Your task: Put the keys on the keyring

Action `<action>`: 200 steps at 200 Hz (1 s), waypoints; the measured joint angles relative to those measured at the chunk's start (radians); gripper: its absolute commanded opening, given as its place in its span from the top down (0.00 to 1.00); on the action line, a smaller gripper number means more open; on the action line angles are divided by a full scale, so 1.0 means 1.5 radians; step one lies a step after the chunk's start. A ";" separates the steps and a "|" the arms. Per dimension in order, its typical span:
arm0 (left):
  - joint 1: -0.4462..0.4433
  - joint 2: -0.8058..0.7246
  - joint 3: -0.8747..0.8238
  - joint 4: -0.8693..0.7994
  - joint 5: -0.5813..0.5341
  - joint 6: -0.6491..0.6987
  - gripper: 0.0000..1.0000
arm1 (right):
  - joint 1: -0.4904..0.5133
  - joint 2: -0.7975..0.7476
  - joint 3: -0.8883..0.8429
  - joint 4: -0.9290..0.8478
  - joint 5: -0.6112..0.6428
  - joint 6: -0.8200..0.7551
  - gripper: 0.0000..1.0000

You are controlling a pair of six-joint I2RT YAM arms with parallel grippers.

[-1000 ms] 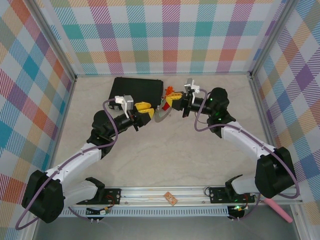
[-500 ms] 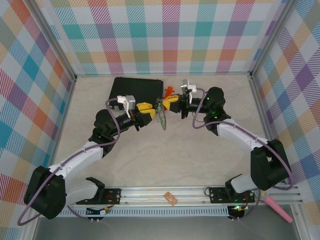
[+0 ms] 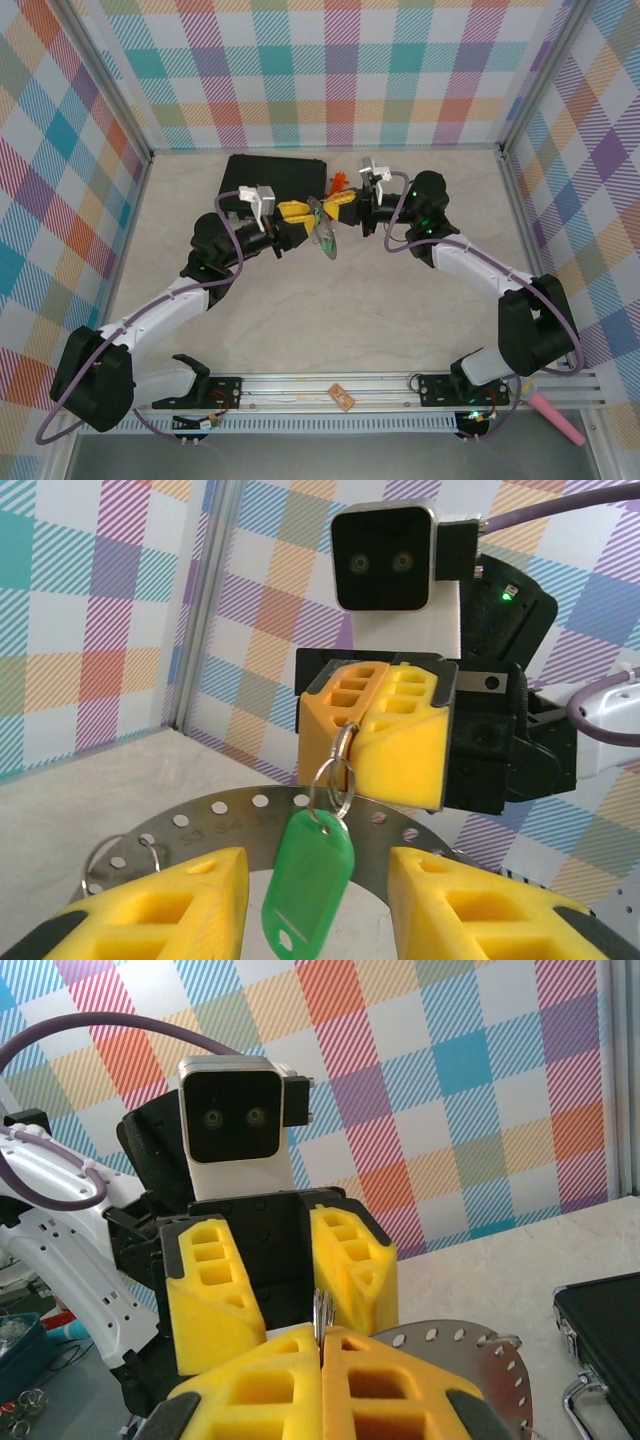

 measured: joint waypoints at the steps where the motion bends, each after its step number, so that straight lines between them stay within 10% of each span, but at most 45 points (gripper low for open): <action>1: 0.000 0.001 0.000 0.000 0.000 0.000 0.60 | 0.000 0.000 0.000 0.000 0.000 0.000 1.00; 51: -0.019 0.023 0.012 -0.002 0.006 0.009 0.64 | 0.000 0.000 0.000 0.001 -0.004 0.006 1.00; 106: -0.026 0.028 0.022 -0.010 0.004 0.030 1.00 | 0.000 0.000 0.000 0.001 -0.012 0.013 1.00; 200: -0.027 0.027 0.022 -0.041 0.003 0.052 1.00 | 0.001 0.000 0.000 -0.009 0.002 0.009 1.00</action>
